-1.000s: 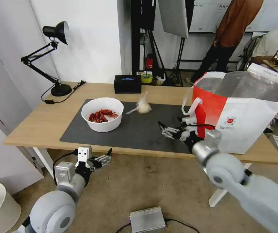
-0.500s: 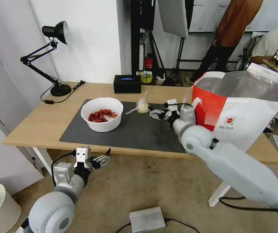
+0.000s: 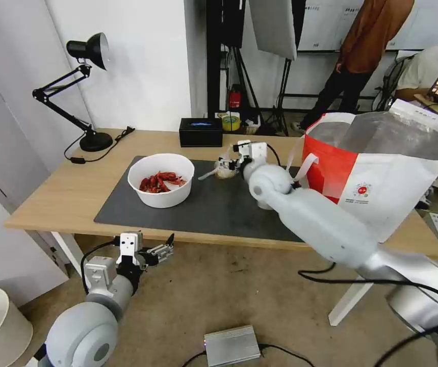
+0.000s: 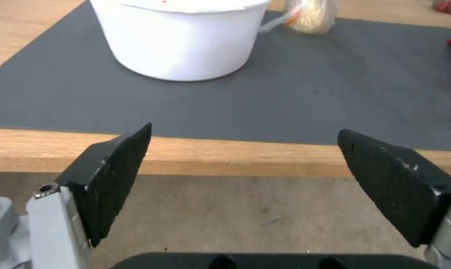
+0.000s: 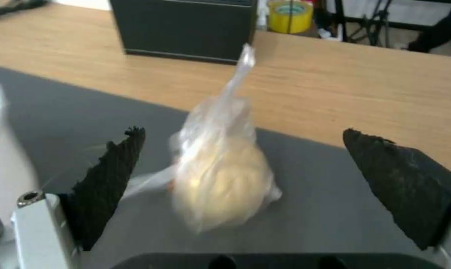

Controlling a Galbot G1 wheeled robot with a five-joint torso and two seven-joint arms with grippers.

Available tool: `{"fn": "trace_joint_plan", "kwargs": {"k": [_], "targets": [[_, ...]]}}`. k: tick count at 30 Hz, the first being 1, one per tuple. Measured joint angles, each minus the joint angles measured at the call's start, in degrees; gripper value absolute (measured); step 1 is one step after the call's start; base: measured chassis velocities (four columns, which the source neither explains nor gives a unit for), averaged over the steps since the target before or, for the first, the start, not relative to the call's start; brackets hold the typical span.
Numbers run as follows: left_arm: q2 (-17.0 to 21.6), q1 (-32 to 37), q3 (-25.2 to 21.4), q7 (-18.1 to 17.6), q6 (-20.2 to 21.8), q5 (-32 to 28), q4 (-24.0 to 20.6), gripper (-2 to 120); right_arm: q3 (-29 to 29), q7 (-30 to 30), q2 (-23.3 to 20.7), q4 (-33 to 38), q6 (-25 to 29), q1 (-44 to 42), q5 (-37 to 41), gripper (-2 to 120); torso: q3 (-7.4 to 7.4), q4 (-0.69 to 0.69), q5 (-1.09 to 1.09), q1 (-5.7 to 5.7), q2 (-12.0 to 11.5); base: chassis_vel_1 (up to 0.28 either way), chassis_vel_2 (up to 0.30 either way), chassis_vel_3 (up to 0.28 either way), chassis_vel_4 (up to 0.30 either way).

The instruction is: Pick up the trash from the table and place it into the takeout bag.

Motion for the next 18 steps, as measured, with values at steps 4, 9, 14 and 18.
{"fn": "trace_joint_plan", "kwargs": {"k": [4,9,14,18], "targets": [[-0.02,0.25,0.01,0.02,-0.62,0.66,0.0,100,0.05,-1.15,2.67,-5.2,-0.02,1.47,-0.97,100,0.0,-0.01,0.01,0.0,0.0,0.0,0.0,0.0,0.0],[-0.09,0.58,0.03,0.04,-0.79,0.94,0.0,100,0.23,-2.31,5.66,-10.05,-0.05,2.55,-1.62,100,0.0,-0.01,0.01,0.0,0.0,0.0,0.0,0.0,0.0],[-0.13,0.76,0.07,0.06,-0.8,0.98,-0.19,100,0.52,-2.82,8.48,-14.12,-0.4,3.03,-2.76,100,0.0,0.0,0.01,0.0,0.0,0.0,0.0,0.0,0.0],[-0.21,1.05,0.08,0.06,-0.81,1.06,-0.42,100,0.57,-3.02,9.76,-16.27,-0.86,3.07,-3.69,100,0.0,-0.01,0.01,0.0,0.0,0.0,0.0,0.0,0.0]]}}
